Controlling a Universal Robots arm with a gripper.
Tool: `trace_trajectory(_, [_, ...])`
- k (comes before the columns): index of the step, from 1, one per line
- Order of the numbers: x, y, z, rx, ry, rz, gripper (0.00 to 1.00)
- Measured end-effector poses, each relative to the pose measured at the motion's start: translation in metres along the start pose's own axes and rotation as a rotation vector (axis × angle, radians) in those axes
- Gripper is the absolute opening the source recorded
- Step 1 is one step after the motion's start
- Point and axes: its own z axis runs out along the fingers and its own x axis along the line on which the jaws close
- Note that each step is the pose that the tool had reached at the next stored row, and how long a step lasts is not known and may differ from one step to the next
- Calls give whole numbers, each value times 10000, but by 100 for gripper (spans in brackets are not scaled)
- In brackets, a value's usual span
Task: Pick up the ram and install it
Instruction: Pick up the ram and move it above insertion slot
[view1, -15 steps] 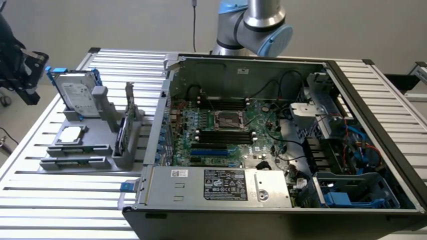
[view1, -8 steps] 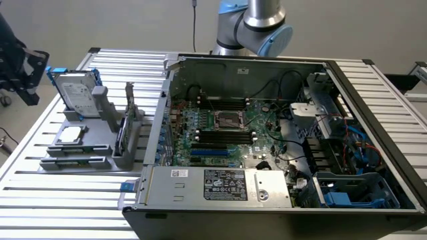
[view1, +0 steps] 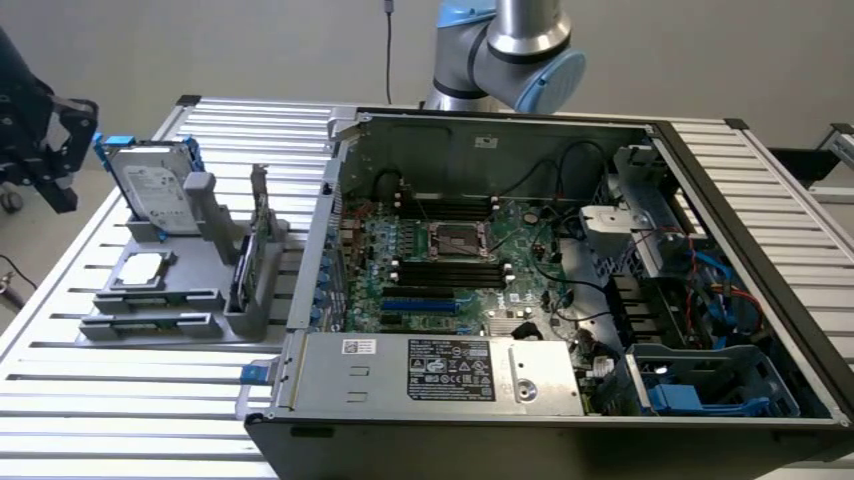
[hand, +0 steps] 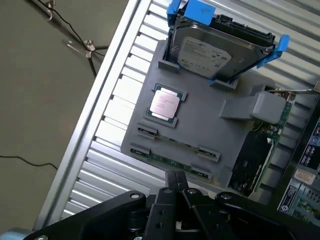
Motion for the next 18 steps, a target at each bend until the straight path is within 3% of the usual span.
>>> trace_trajectory(18, [1, -2, 51, -48, 151, -3272, 11])
